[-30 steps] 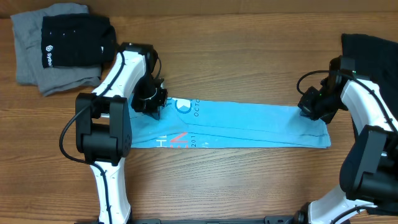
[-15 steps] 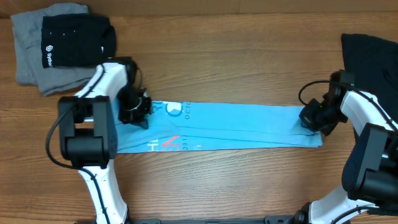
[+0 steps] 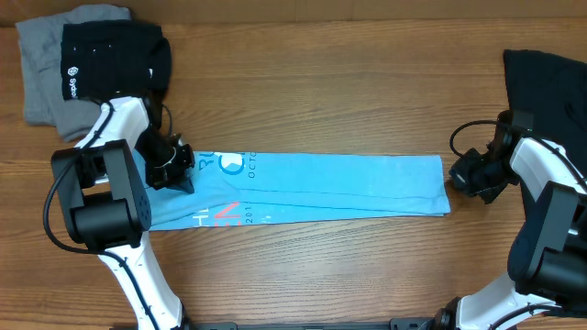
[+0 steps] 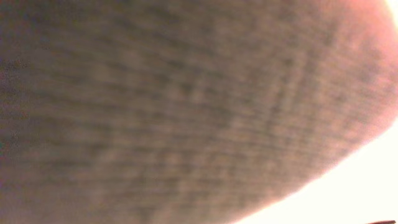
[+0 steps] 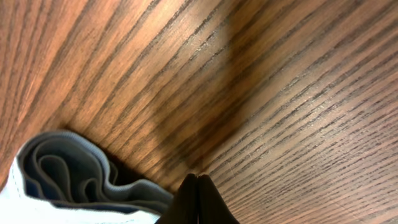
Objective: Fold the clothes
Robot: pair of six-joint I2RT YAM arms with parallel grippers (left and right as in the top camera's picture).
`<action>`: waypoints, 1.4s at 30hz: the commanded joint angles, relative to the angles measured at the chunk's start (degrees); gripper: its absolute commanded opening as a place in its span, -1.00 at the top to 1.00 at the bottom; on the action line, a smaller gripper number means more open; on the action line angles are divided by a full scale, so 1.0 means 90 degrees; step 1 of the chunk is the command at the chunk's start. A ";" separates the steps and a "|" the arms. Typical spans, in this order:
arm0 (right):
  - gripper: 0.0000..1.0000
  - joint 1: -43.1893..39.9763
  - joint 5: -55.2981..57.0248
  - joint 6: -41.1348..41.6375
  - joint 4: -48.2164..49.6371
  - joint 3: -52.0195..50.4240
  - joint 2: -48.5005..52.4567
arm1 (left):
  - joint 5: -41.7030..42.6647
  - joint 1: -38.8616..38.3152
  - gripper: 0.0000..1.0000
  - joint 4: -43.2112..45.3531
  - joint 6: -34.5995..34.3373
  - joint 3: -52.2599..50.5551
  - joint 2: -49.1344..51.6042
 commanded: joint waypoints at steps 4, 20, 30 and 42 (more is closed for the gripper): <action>0.93 0.0012 0.0041 0.0068 -0.0238 0.0396 -0.0109 | -0.0775 0.0267 0.91 0.0051 -0.0087 -0.0192 0.0148; 0.93 0.1940 -0.0284 -0.0180 -0.0435 0.1035 -0.0007 | -0.0772 0.0255 0.92 0.0092 -0.0117 -0.0192 0.0148; 0.93 0.2059 -0.0100 0.0017 -0.0376 0.1035 0.0833 | -0.0792 0.0255 0.92 0.0078 -0.0114 -0.0192 0.0148; 0.93 0.1885 0.0967 0.0321 -0.0325 0.1037 0.1443 | -0.1724 0.0437 0.92 0.0027 -0.0427 -0.0192 0.0148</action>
